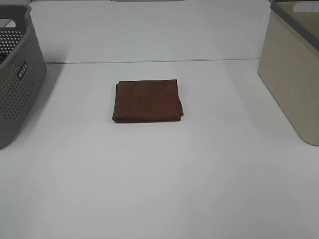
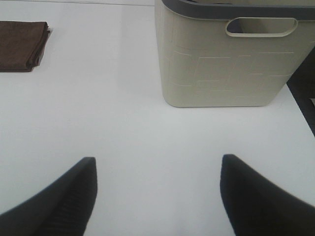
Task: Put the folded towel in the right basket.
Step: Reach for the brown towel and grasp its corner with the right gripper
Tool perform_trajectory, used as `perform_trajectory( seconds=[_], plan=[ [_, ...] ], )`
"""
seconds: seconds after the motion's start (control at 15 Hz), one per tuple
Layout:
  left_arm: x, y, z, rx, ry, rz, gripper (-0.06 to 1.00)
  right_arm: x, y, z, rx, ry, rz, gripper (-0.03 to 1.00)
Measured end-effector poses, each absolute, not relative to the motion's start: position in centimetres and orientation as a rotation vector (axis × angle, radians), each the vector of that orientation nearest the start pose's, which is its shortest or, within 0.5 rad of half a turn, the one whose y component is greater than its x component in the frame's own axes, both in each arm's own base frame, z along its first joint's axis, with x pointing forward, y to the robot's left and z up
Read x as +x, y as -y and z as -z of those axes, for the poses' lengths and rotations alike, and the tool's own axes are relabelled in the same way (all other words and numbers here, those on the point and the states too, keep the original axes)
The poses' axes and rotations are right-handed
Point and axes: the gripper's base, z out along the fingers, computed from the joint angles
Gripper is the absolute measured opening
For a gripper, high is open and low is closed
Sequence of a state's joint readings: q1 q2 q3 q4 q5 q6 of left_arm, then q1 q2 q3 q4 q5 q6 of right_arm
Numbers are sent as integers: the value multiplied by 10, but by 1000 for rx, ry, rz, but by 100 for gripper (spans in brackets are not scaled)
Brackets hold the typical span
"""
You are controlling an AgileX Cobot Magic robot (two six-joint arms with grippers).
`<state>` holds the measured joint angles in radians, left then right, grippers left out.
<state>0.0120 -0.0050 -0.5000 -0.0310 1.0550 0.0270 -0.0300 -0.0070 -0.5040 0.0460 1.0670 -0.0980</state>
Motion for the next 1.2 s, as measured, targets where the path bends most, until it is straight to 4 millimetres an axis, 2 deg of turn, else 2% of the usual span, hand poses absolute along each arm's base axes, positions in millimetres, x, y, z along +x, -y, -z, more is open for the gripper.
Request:
perform_trajectory(
  seconds=[1.2],
  plan=[
    [-5, 3, -278, 17, -2033, 13, 97, -7, -4, -278, -72, -2038, 25, 67]
  ],
)
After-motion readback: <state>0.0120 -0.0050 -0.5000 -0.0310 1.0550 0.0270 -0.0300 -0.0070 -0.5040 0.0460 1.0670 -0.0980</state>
